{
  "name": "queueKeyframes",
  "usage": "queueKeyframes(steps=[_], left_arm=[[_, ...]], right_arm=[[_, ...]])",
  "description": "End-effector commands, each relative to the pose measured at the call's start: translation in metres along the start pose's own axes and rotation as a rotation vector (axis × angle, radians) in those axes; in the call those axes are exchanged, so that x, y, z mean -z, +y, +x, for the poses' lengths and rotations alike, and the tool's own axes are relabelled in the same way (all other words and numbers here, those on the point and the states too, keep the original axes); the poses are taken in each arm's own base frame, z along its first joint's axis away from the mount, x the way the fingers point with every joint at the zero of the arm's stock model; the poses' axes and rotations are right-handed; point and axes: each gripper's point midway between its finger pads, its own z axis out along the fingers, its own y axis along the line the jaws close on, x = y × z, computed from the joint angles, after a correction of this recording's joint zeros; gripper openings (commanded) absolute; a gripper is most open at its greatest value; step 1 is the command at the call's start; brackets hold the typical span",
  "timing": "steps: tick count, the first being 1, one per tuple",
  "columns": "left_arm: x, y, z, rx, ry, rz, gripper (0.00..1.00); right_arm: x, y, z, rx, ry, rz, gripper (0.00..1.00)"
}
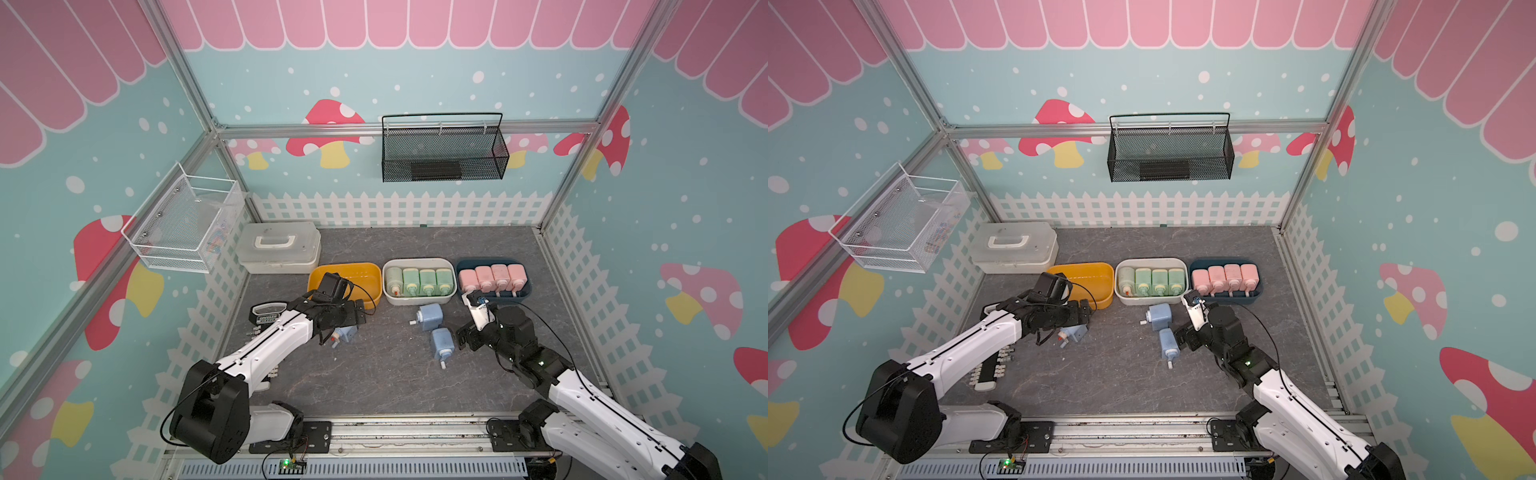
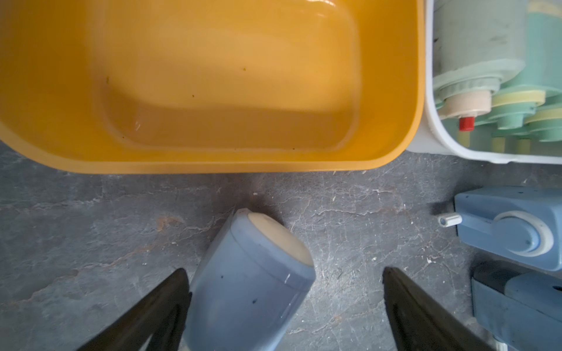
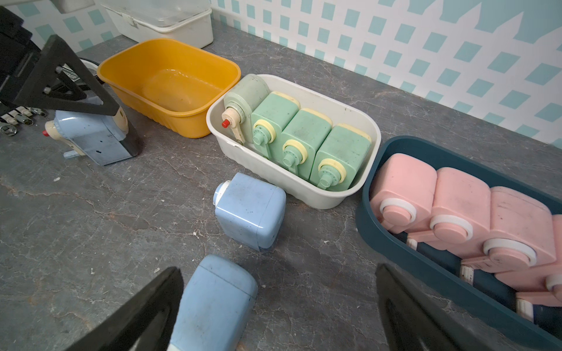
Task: Place the pencil sharpeners by color into the storage box
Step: Pick up the pencil sharpener from the center of the board.
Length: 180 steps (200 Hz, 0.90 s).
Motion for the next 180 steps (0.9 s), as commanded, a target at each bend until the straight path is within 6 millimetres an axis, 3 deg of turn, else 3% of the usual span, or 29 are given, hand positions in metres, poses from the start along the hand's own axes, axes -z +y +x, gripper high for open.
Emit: queueKeyframes(steps=[1, 55, 105, 148, 180], left_arm=[[0.002, -0.009, 0.003, 0.012, 0.0, 0.054, 0.99], [0.002, -0.009, 0.015, 0.042, 0.02, 0.06, 0.99], [0.005, -0.028, 0.028, 0.023, 0.042, 0.109, 0.99], [0.007, -0.002, 0.032, -0.008, -0.006, -0.042, 0.99], [0.011, -0.005, 0.028, -0.086, -0.053, -0.104, 0.99]], right_arm=[[0.002, 0.0, -0.014, -0.001, -0.035, 0.002, 0.98], [-0.007, 0.004, -0.015, -0.007, -0.026, -0.023, 0.99], [-0.013, 0.009, -0.017, -0.013, -0.019, -0.05, 0.99], [-0.016, 0.013, -0.017, -0.018, -0.01, -0.076, 0.99], [-0.019, 0.014, -0.018, -0.021, -0.008, -0.082, 0.99]])
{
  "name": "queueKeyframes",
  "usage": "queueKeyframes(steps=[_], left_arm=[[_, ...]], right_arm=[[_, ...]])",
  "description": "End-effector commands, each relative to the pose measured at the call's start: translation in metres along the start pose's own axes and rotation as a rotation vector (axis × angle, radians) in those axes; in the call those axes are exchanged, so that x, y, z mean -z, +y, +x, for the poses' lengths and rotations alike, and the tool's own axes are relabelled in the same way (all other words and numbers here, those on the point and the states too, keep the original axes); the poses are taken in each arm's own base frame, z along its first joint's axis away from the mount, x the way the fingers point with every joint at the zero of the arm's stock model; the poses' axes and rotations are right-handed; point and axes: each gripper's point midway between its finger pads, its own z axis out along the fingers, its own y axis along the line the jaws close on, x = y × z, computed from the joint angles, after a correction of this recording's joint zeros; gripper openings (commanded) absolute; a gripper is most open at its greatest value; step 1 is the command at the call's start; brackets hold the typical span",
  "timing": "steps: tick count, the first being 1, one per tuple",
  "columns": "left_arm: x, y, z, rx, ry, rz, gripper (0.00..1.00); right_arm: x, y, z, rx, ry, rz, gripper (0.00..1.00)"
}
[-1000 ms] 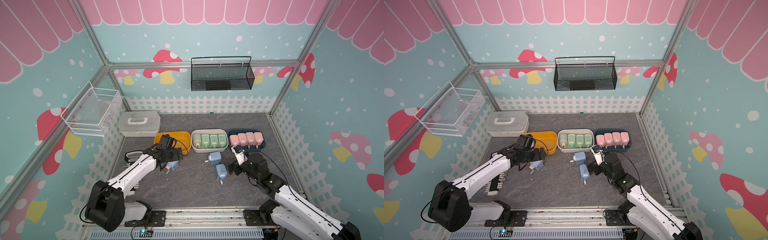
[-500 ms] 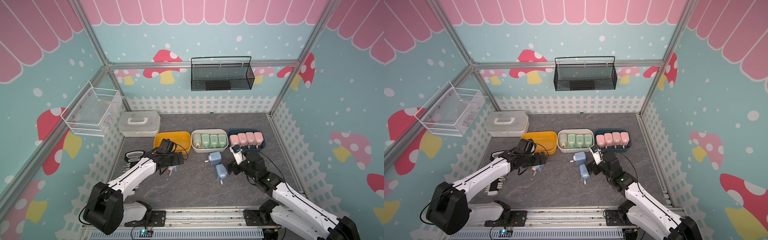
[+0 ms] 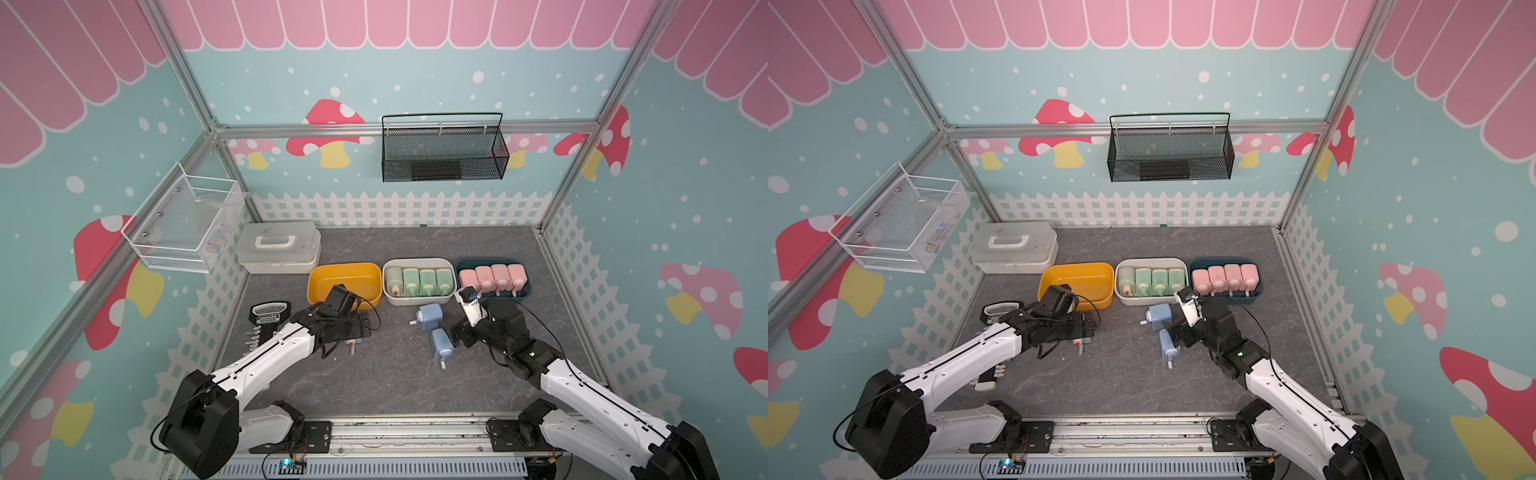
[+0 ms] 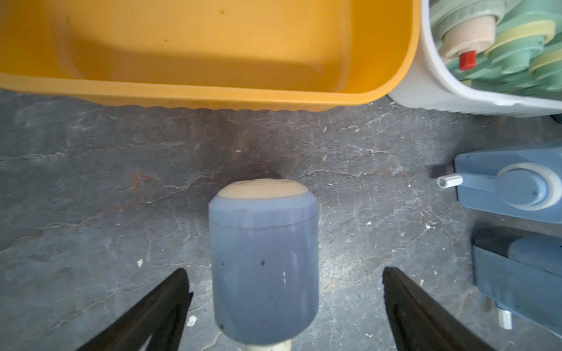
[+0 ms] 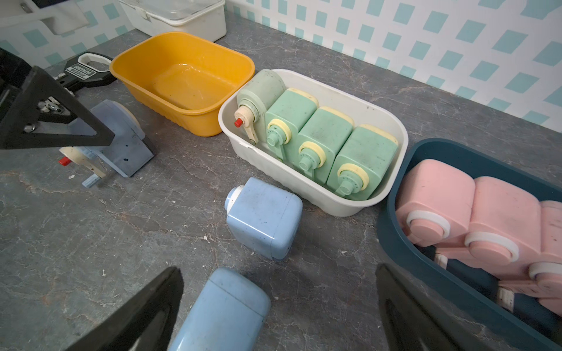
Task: Place the pencil sharpeners by color into the storage box
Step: Pick up the pencil sharpener from the center of the board.
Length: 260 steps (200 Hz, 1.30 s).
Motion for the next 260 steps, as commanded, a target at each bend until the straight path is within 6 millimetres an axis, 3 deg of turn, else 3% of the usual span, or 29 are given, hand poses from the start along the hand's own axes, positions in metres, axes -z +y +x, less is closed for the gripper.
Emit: queueKeyframes(steps=[1, 40, 82, 138, 230, 260], left_arm=[[0.006, 0.007, -0.005, -0.051, -0.052, -0.09, 0.98], [0.008, 0.013, -0.011, -0.019, -0.053, -0.16, 0.95], [0.002, -0.001, -0.006, -0.006, -0.004, -0.119, 0.84], [-0.007, 0.001, -0.006, 0.006, 0.012, -0.162, 0.7], [-0.013, 0.0, -0.005, -0.002, 0.026, -0.172, 0.61], [-0.013, 0.001, -0.005, -0.003, 0.029, -0.174, 0.47]], right_arm=[[0.0, 0.004, -0.018, -0.009, -0.039, -0.02, 0.99], [-0.001, 0.004, -0.018, -0.011, -0.035, -0.021, 0.99], [-0.002, 0.001, -0.015, -0.013, -0.028, -0.005, 0.99], [-0.003, 0.001, -0.015, -0.015, -0.026, -0.004, 0.99], [-0.002, 0.001, -0.013, -0.016, -0.024, 0.001, 0.99], [-0.003, 0.001, -0.013, -0.017, -0.023, -0.001, 0.98]])
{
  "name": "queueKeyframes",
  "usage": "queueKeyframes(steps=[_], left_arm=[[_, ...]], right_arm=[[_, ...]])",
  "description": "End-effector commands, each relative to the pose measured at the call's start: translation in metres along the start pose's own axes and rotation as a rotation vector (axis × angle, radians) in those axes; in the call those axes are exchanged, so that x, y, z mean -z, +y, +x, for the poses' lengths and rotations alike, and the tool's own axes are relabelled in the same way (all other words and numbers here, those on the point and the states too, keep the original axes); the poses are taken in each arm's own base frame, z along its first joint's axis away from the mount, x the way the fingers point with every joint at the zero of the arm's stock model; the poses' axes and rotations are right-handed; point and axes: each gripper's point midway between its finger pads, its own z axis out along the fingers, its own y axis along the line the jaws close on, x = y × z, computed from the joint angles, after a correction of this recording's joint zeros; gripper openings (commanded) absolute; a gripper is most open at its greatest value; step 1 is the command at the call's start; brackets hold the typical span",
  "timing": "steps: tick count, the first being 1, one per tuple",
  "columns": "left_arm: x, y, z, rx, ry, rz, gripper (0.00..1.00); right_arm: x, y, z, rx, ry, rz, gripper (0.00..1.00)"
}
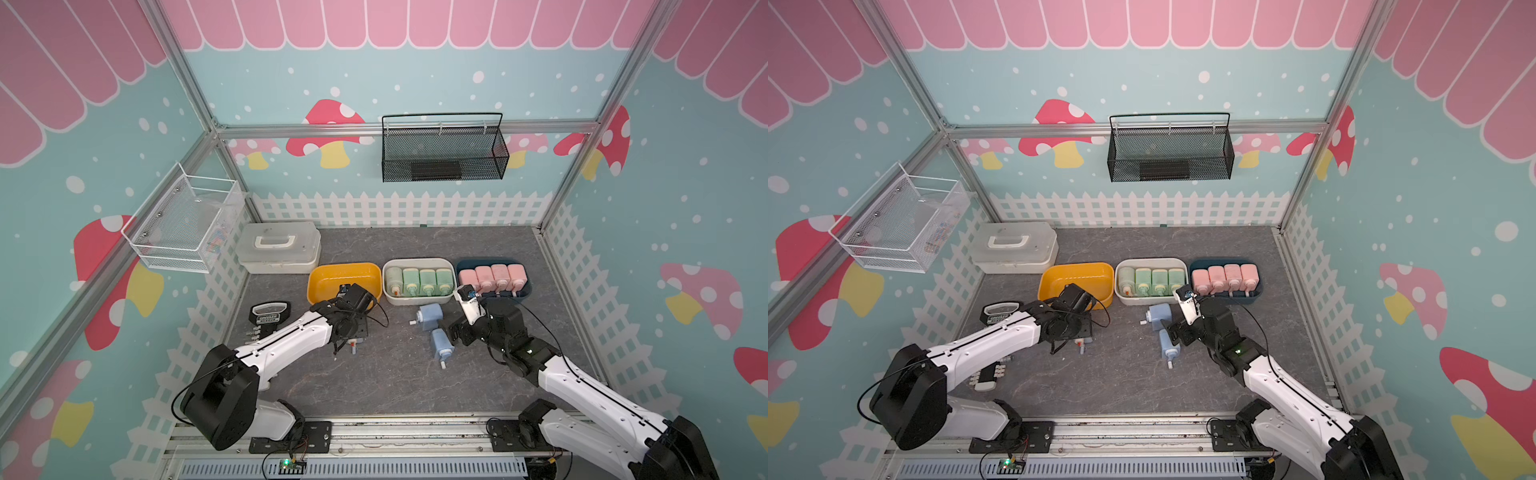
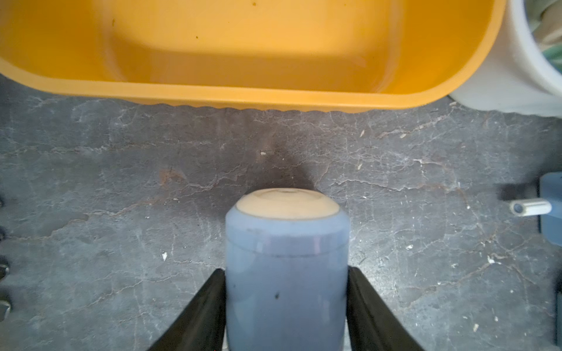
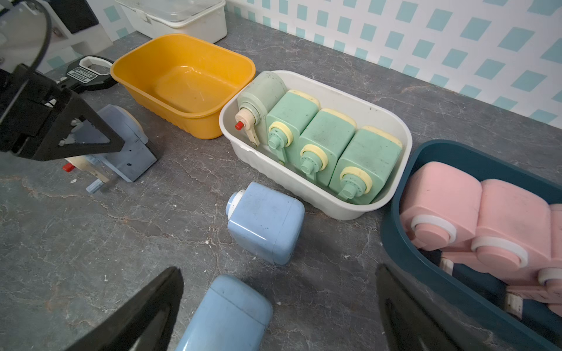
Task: Place the pencil sharpeners by color into the storage box
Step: Pick up the pencil sharpener from the center of the board.
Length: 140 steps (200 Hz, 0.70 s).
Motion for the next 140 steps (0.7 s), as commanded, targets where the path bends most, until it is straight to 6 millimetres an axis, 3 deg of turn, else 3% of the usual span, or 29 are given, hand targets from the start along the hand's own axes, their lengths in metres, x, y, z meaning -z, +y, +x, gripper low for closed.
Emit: queueKeyframes(steps=[1, 23, 45, 140], left_arm=[[0.003, -0.004, -0.005, 0.001, -0.012, 0.002, 0.47], [0.004, -0.004, -0.006, -0.003, -0.015, 0.007, 0.31], [0.005, -0.005, -0.006, -0.008, -0.018, 0.01, 0.0], [0.013, -0.011, -0.006, -0.031, -0.016, 0.062, 0.0]], right_arm=[[0.001, 0.001, -0.009, -0.006, -0.023, 0.002, 0.99], [-0.001, 0.001, -0.009, -0.008, -0.02, 0.002, 0.99], [-0.003, 0.001, -0.011, -0.009, -0.022, -0.003, 0.99], [-0.009, -0.004, -0.015, -0.029, -0.023, 0.022, 0.99]])
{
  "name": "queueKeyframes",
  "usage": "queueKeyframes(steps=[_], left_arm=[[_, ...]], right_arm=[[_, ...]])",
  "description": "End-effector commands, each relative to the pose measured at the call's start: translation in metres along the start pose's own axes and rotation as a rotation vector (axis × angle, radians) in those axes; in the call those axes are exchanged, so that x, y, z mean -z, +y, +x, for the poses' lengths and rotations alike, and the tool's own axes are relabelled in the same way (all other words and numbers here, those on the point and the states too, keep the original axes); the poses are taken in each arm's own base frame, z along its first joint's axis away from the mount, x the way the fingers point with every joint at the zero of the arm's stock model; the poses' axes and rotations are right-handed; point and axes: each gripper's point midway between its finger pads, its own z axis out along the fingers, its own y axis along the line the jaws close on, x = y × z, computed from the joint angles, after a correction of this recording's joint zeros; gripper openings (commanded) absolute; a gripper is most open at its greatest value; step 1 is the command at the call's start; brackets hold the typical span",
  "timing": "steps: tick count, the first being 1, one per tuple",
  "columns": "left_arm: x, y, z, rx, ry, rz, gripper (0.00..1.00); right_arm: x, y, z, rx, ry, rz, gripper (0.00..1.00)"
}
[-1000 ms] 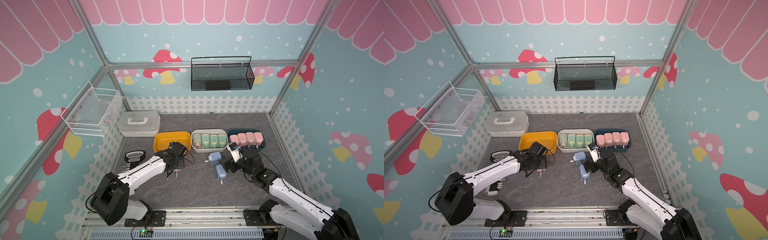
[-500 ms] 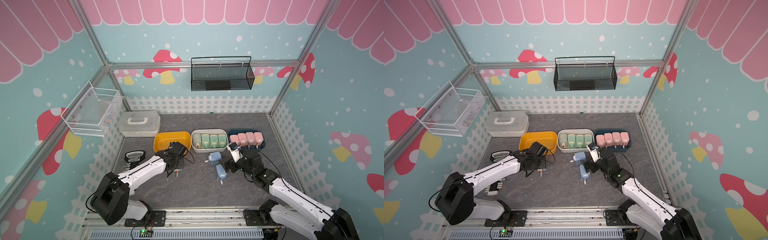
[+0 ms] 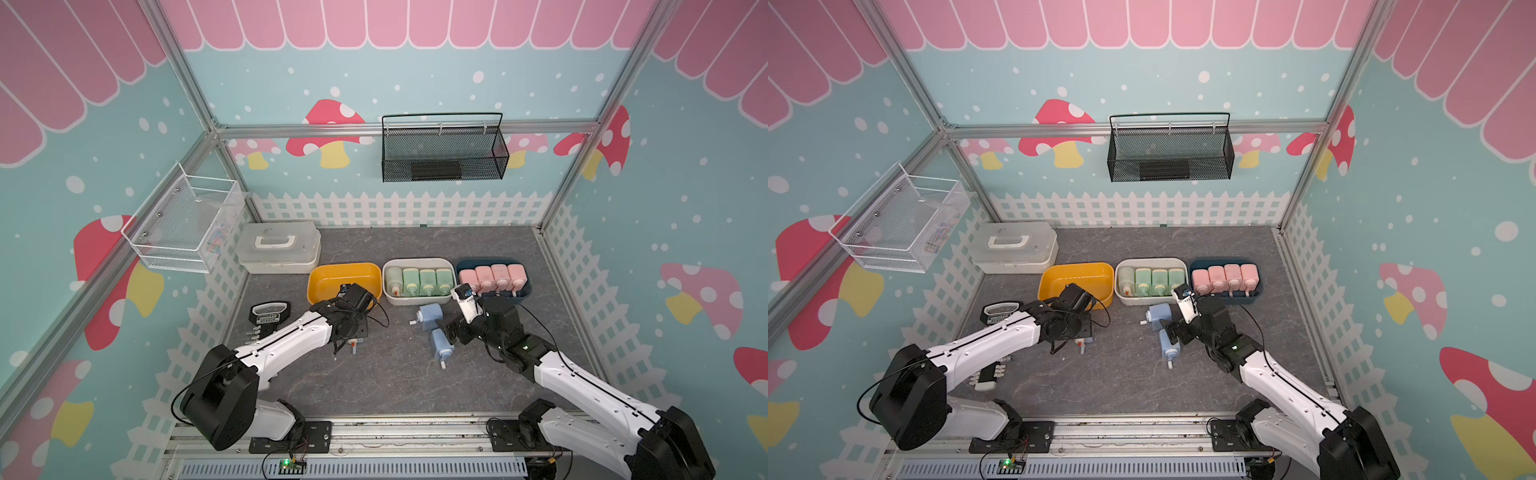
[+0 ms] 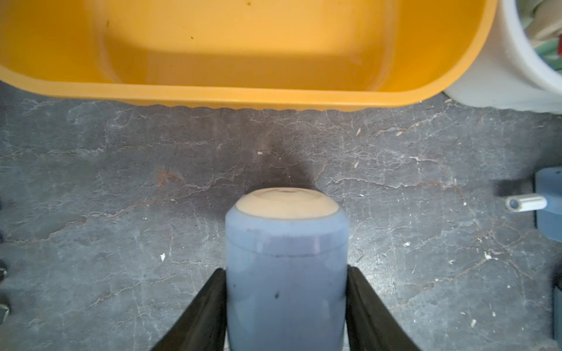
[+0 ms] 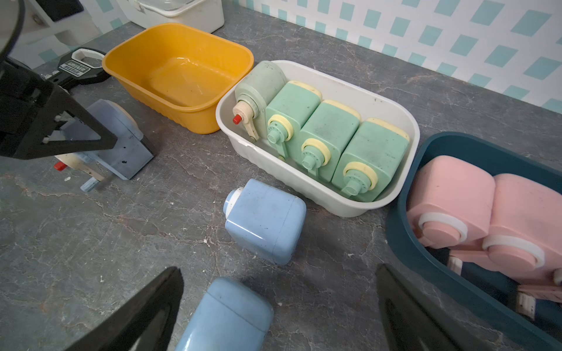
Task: Place the pencil sharpeners by color into the storage box
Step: Pick up the pencil sharpener from the center of the board.
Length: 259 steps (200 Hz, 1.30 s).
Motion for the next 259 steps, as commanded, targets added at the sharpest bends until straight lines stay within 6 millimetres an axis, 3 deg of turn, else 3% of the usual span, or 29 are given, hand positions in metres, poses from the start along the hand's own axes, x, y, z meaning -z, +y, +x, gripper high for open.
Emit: queueKeyframes(steps=[1, 51, 152, 186, 213, 259], left_arm=[[0.012, -0.009, -0.007, -0.017, -0.021, 0.049, 0.0], [0.023, -0.009, -0.007, -0.008, -0.047, 0.078, 0.0], [0.037, 0.007, 0.0, 0.007, -0.051, 0.045, 0.0], [0.041, 0.012, 0.001, 0.011, -0.056, 0.029, 0.0], [0.045, 0.016, 0.001, 0.014, -0.07, 0.027, 0.0], [0.052, 0.021, 0.001, 0.041, -0.094, 0.037, 0.0]], right_arm=[[0.0, -0.003, -0.019, -0.016, -0.051, 0.021, 0.99], [-0.009, 0.001, -0.02, -0.027, -0.033, -0.007, 0.99], [-0.027, 0.031, -0.034, -0.039, -0.041, -0.191, 0.98], [-0.03, 0.043, -0.041, -0.042, -0.052, -0.263, 0.98], [-0.033, 0.064, -0.045, -0.033, -0.036, -0.39, 0.96], [-0.055, 0.081, -0.043, -0.049, 0.025, -0.433, 0.91]])
